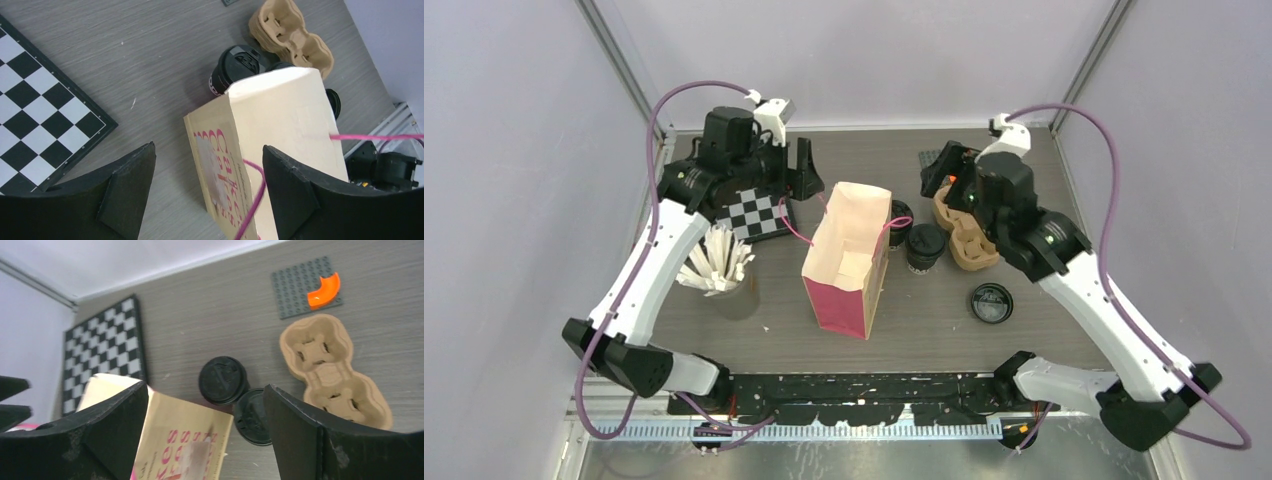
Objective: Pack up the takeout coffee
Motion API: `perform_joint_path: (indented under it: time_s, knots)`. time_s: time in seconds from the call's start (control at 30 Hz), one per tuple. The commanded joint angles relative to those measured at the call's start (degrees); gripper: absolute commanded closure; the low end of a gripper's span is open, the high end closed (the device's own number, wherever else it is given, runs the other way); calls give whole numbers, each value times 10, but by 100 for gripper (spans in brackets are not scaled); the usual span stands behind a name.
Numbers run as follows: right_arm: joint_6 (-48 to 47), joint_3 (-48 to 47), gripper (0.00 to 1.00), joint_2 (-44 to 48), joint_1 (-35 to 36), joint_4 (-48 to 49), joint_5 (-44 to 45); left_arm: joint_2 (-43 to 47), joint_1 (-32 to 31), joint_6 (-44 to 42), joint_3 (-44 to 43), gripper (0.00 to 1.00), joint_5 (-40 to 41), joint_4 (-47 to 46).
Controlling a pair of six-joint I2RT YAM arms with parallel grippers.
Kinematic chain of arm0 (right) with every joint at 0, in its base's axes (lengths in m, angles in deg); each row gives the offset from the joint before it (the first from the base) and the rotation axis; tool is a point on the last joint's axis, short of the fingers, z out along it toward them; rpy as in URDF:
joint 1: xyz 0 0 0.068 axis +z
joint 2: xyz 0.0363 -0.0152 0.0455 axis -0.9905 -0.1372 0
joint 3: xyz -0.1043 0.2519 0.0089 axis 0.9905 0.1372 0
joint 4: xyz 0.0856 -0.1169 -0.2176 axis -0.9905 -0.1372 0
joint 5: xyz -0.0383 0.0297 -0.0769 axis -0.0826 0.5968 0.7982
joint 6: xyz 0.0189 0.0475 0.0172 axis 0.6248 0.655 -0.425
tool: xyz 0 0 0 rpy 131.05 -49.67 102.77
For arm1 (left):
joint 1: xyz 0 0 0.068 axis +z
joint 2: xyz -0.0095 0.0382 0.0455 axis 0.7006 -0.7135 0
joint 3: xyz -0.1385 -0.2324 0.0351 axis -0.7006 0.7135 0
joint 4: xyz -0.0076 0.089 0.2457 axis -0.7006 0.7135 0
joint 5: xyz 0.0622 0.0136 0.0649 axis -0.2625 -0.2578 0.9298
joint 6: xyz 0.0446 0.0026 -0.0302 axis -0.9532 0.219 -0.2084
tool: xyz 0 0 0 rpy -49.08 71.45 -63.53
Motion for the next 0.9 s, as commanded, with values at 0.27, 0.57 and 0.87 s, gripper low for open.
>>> perform_joint_path:
  time_s: [0.27,0.57,0.87]
  knots:
    - [-13,-31,14,-105,-29,-136,31,-51,-10,43,25,26,-69,-63]
    - [-93,-11,19,-157,-103,-111,-4,-66,-15,28,59,44,-94,-77]
    - [-198,-39,20,-256,-163,-88,-108,-70,-21,118,28,100,-32,-40]
